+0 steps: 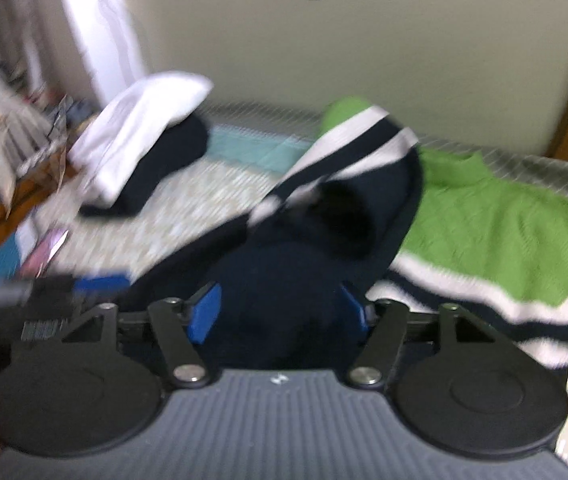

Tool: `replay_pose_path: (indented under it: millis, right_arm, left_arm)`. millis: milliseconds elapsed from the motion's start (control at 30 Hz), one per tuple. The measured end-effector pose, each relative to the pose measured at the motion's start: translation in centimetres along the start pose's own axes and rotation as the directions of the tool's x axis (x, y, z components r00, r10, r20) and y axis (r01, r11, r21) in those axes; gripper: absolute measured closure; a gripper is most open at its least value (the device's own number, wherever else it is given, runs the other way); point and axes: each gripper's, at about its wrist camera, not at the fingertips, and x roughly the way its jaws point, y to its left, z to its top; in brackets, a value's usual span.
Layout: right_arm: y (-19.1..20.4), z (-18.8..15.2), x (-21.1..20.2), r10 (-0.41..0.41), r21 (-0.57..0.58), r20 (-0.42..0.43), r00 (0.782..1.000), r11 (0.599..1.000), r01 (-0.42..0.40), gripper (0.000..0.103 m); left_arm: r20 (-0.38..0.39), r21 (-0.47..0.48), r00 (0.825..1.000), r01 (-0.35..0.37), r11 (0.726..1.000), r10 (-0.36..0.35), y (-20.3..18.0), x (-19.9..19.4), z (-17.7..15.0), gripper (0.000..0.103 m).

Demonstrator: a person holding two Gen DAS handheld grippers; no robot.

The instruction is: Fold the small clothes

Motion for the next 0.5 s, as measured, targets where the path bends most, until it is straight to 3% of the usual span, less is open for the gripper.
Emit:
replay_pose_path:
  millis: [100,233,300,400,500]
  right_arm:
    - [1.6,-1.9,0.1,-0.018,-0.088,-0.034,0.999,0.996,0.015,0.024]
    - [2.3,-3.5,1.1,-0.018,-0.108,-0.060,0.998,0.994,0.012,0.022]
    - [2.3,-4.2,1.4,-0.034,-0.129,-0.069,0.997,0.991,0.024,0.026]
    - [3.0,-4.0,1.1,-0.033,-0.199,-0.047,0.998,0.980,0.023,0.087]
    - [2.5,-2.9,-1.0,-0.067,-0.217,-0.010,0.998,0.974,0.063,0.095]
  left_arm:
    - [0.000,0.000,1.000,0.000,1.000,0.000,0.0,0.0,0.0,0.052]
    - [0.000,0.000,1.000,0.000,1.000,0.000,-0.1,0.0,0.0,0.052]
    - [0.000,0.000,1.000,0.001,1.000,-0.001,0.0,0.0,0.0,0.052]
    - [0.000,-0.001,1.000,0.001,1.000,-0.001,-0.1,-0.1,0.0,0.052]
    - [0.000,-0.001,1.000,0.002,1.000,-0.002,-0.1,-0.1,0.0,0.052]
